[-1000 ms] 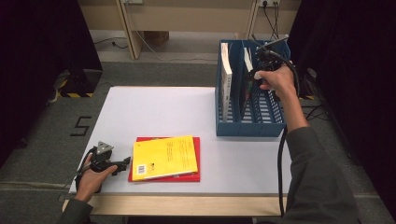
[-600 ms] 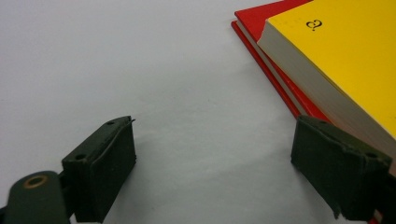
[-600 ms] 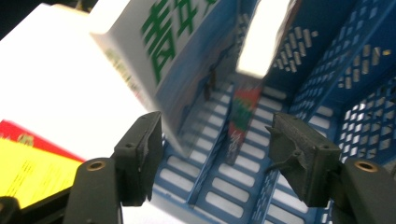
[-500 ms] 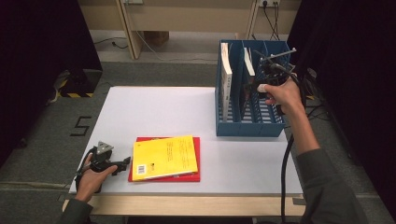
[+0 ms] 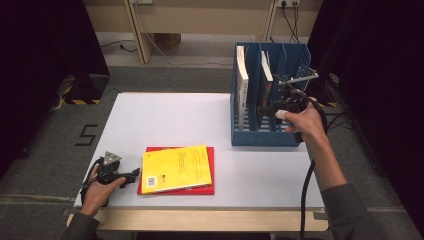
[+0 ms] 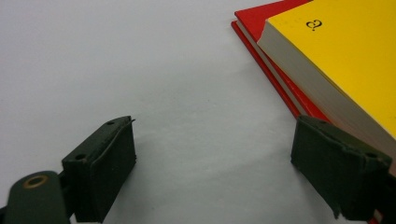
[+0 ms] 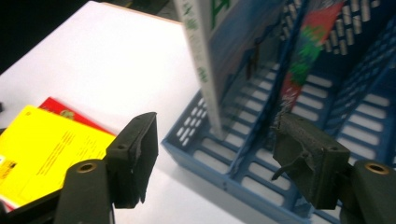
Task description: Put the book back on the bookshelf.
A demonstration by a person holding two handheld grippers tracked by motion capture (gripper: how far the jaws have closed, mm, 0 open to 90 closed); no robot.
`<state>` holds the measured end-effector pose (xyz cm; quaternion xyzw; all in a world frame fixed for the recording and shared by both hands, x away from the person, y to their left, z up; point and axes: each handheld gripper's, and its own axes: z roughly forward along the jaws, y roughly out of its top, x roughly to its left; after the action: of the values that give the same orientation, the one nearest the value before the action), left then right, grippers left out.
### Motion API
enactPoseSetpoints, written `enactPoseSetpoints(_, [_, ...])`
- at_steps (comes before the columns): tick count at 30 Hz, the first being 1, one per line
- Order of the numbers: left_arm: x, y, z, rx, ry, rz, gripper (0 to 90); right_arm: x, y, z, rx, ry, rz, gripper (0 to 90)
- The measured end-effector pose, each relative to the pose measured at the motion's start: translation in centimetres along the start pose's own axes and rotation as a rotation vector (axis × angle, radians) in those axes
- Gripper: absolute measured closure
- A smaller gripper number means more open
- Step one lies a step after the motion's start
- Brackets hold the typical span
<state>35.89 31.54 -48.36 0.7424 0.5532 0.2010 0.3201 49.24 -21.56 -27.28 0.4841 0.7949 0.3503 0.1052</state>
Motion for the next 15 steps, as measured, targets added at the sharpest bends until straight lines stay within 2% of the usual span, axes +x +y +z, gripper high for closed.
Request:
enactPoseSetpoints(6, [0.0, 0.0, 0.0, 0.0, 0.0, 0.0, 12.6, 1.1, -2.1, 0.5, -0.009, 0.059, 0.005, 29.6])
enactPoseSetpoints(10, [0.0, 0.0, 0.0, 0.0, 0.0, 0.0, 12.6, 1.7, -3.6, 1.1, -0.017, 0.047, -0.028, 28.2])
enactPoseSetpoints(15, [0.0, 0.0, 0.0, 0.0, 0.0, 0.0, 12.6, 2.4, -5.5, 2.3, -0.014, 0.097, -0.017, 27.3])
